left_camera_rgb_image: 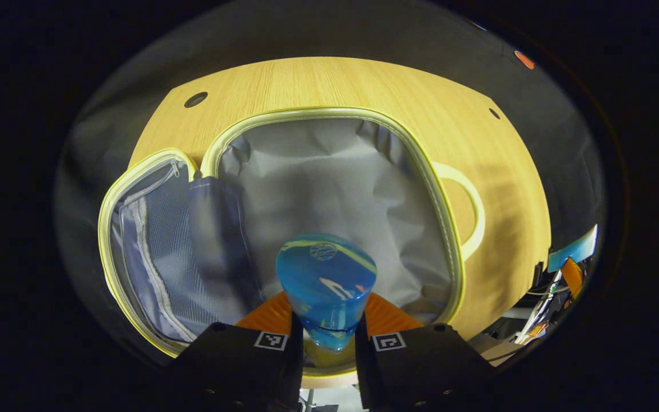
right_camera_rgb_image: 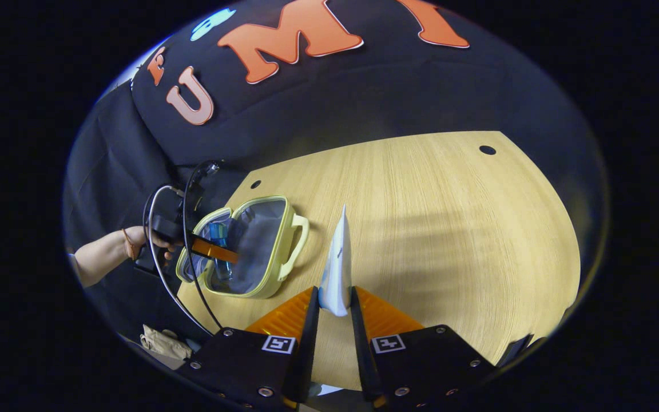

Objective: First open the suitcase, pack the skin care products into it, and then close the suitcase.

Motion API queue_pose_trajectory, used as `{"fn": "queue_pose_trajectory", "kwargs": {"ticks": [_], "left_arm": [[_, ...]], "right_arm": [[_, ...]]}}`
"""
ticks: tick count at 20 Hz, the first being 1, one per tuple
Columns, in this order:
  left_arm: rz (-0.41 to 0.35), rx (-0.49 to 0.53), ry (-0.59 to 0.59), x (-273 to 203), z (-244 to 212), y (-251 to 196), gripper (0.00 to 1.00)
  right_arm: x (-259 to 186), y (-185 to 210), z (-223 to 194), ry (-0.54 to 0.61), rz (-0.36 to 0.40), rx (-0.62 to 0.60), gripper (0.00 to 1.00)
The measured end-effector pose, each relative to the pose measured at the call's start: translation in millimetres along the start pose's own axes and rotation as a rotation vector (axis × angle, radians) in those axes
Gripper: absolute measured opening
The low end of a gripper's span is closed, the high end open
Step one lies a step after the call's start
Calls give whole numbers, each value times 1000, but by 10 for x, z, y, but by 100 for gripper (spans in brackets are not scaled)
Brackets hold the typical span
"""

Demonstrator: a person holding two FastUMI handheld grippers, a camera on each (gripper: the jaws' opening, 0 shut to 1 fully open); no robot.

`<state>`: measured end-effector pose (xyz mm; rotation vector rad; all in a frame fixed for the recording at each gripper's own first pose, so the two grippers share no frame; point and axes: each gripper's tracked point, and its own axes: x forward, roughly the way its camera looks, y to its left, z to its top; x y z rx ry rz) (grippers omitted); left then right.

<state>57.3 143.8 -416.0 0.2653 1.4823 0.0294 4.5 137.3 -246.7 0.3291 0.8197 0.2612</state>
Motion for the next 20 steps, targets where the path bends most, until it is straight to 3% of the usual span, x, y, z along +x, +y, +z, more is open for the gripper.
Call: {"fn": "queue_pose_trajectory", "kwargs": {"ticks": [7,14,15,17,18,20], "left_arm": [[26,-67,25,330,-16,151,42],[37,-70,-5,294,72,132,44],[24,-68,-21,291,85,97,48],[-3,-70,-41,250,119,-25,83],[-8,-61,-54,220,119,-56,100],[-2,-40,-113,45,201,-109,100]], "right_arm": [[-152,-100,-65,-15,-38,12,35],[-149,-3,-29,-12,-26,16,35],[-158,22,-24,-13,-20,14,35],[-160,79,16,-15,-7,8,35],[-149,97,48,-17,-4,3,30],[-144,126,113,-20,-1,-16,35]]}}
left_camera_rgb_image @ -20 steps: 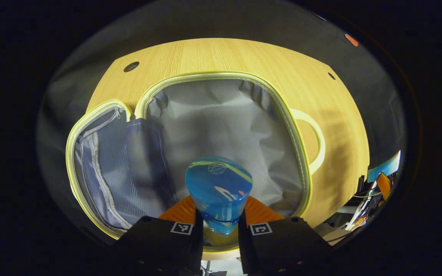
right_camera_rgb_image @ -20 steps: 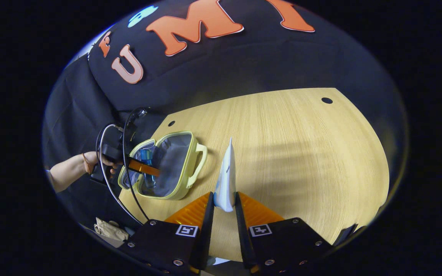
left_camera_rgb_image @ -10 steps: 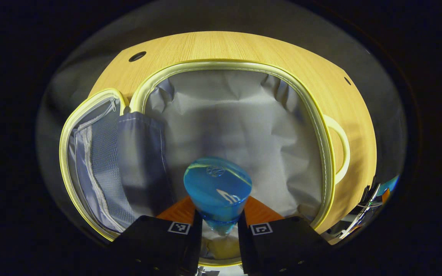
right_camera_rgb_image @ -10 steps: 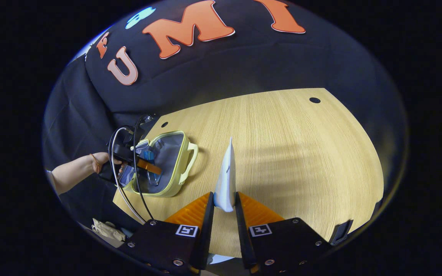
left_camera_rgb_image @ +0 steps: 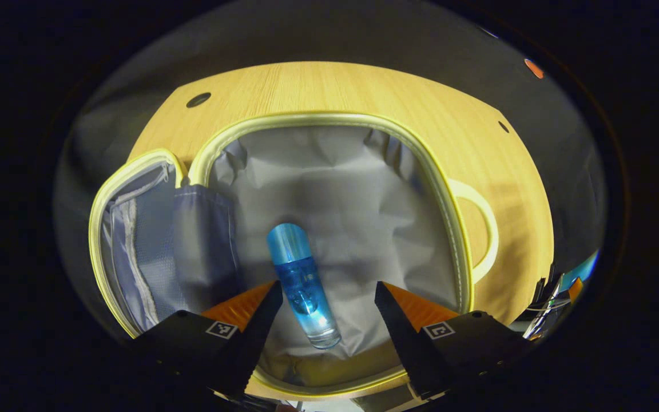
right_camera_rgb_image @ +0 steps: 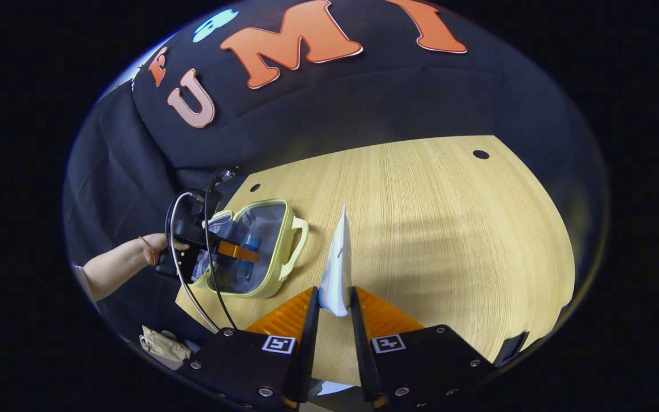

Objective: First open the suitcase, pack the skin care products into it, and then close the suitcase.

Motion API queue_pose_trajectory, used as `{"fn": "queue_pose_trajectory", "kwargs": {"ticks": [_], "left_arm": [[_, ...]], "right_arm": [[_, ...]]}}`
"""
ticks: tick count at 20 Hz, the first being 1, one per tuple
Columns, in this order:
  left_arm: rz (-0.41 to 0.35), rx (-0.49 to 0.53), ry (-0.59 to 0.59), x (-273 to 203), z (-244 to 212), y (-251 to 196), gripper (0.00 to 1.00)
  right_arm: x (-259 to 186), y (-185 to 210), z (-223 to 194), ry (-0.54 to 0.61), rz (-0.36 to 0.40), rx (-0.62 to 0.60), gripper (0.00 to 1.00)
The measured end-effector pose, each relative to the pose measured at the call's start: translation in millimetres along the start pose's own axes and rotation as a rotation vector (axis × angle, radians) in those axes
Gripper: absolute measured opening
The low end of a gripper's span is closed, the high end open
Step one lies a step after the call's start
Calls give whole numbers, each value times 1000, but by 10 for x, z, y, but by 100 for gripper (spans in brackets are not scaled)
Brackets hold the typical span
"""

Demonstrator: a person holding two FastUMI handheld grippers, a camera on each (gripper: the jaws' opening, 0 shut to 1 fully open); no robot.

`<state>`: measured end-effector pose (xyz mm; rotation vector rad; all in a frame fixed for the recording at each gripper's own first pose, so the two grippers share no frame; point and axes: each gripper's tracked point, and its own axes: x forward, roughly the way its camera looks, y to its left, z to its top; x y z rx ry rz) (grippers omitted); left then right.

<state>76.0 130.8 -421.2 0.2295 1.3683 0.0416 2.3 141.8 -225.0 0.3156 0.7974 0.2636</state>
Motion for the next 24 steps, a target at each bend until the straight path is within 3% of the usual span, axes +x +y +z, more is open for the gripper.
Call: {"fn": "queue_pose_trajectory", "kwargs": {"ticks": [6,11,14,18,21,24], "left_arm": [[21,106,-280,-949,363,-85,100],[-75,27,-503,-1645,338,67,100],[-26,-38,-575,-1892,132,479,100],[58,-137,-607,-2209,-354,1004,100],[93,-219,-632,-2495,-744,1355,100],[117,-293,-656,-2514,-1043,1614,100]], "right_arm": [[18,285,444,3,56,-106,35],[122,852,868,20,124,-291,35],[324,1254,966,72,182,-367,35],[700,1634,706,249,267,-416,35],[999,1736,372,462,248,-407,35],[1291,1816,137,595,248,-369,35]]}}
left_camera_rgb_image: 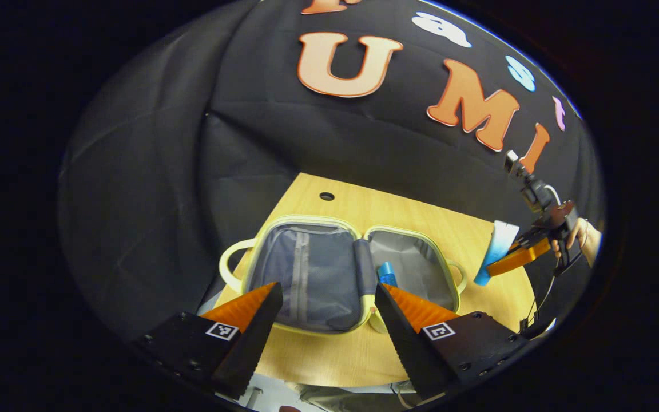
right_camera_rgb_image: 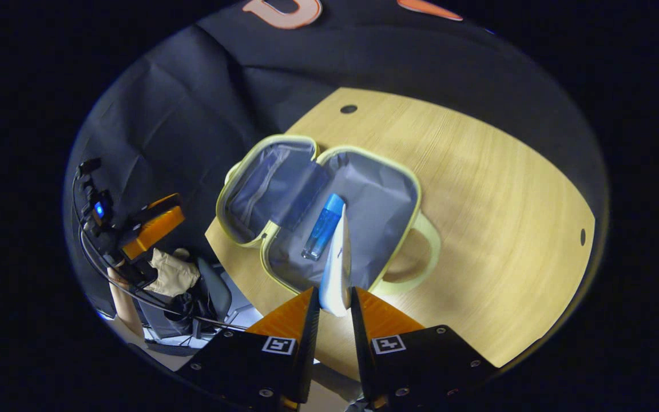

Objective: First open the suitcase, pack the skin care products into it, and then close the suitcase.

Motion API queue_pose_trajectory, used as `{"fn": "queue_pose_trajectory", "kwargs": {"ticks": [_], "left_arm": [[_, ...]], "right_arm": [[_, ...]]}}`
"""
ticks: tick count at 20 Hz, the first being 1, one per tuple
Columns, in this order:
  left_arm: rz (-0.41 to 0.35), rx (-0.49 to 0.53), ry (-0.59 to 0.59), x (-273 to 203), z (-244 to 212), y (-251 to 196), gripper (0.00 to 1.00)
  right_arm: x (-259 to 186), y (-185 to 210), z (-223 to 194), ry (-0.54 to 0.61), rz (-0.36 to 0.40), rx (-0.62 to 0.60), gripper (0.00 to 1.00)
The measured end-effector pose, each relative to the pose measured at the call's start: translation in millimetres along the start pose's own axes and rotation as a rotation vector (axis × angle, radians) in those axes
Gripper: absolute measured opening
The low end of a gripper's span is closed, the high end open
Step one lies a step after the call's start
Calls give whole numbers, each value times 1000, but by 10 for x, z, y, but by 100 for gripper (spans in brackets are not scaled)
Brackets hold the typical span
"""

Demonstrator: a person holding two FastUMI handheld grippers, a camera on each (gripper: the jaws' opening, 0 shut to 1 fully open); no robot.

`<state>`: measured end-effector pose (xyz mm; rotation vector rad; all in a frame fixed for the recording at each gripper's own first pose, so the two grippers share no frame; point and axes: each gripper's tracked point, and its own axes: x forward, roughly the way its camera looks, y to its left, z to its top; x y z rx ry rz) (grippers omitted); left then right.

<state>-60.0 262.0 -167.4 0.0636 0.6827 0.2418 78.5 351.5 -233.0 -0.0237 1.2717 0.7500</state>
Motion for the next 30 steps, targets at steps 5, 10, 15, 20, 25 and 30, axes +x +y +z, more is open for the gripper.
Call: {"fn": "queue_pose_trajectory", "kwargs": {"ticks": [5,10,15,20,25,30], "left_arm": [[106,-58,10,-236,-368,516,100],[161,-128,41,-366,-673,829,100],[178,-180,57,-335,-818,954,100],[156,-287,60,-91,-880,990,100],[112,-473,56,273,-823,1209,97],[103,-550,76,828,-661,1648,98]], "right_arm": [[689,-44,35,134,-33,30,35],[1131,-157,-1,184,-78,68,35],[1024,-77,129,126,-67,130,77],[706,-48,203,-5,-79,71,96],[481,298,168,-144,-3,28,96],[373,486,98,-266,-2,0,96]]}}
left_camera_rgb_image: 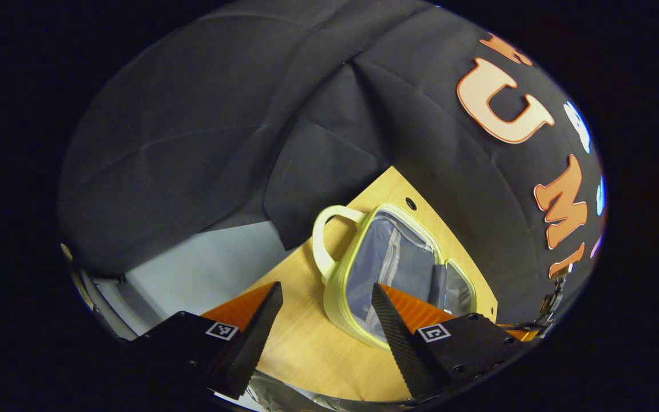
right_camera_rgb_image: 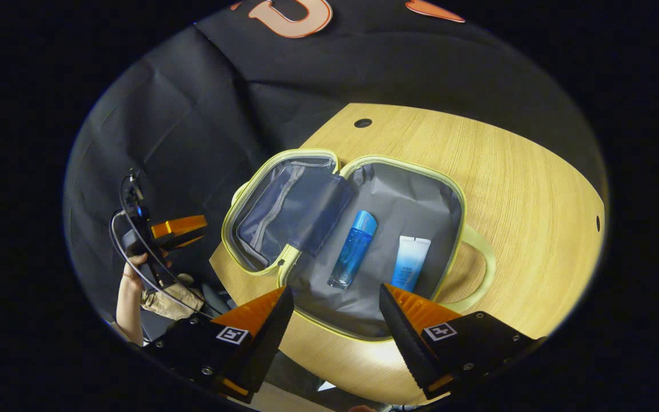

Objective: First open the suitcase, pack the skin care products into it, and then close the suitcase.

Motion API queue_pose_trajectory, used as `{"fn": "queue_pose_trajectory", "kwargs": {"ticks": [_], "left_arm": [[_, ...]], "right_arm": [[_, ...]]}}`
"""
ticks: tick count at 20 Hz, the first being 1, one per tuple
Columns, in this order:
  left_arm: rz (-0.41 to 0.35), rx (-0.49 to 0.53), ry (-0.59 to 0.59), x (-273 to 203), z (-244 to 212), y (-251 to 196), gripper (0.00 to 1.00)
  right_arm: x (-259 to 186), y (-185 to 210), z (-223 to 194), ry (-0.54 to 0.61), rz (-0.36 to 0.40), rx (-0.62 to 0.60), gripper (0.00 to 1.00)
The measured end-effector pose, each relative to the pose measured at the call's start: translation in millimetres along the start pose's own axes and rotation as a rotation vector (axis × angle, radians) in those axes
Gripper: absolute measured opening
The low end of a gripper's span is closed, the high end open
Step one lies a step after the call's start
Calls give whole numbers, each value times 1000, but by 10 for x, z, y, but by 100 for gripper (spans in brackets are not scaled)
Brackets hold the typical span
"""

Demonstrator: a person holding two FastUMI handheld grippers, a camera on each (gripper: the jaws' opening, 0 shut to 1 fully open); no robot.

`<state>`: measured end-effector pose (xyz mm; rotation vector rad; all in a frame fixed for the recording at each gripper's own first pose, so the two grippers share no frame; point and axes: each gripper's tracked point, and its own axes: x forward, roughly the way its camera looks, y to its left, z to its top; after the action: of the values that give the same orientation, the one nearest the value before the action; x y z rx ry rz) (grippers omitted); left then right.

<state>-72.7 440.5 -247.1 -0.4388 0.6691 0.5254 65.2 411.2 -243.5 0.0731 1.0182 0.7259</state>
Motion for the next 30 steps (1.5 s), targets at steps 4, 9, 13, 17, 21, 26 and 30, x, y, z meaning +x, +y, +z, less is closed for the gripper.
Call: {"fn": "queue_pose_trajectory", "kwargs": {"ticks": [4,9,13,17,21,26,30], "left_arm": [[-2,40,29,522,193,118,98],[-63,19,44,976,340,52,98],[-65,-16,76,1294,308,66,97],[46,-96,141,1419,272,204,43],[72,43,97,1245,363,-1,12],[108,207,11,854,553,-421,11],[98,324,-72,433,736,-910,11]], "right_arm": [[-44,79,17,-78,1,53,95],[-81,26,26,-160,-32,144,96],[-100,-76,-61,-211,-64,206,96],[-259,-238,-178,-261,-101,245,96],[-613,-494,-167,-341,-179,221,95],[-1157,-774,-126,-444,-206,271,95],[-1502,-1023,-137,-497,-270,254,95]]}}
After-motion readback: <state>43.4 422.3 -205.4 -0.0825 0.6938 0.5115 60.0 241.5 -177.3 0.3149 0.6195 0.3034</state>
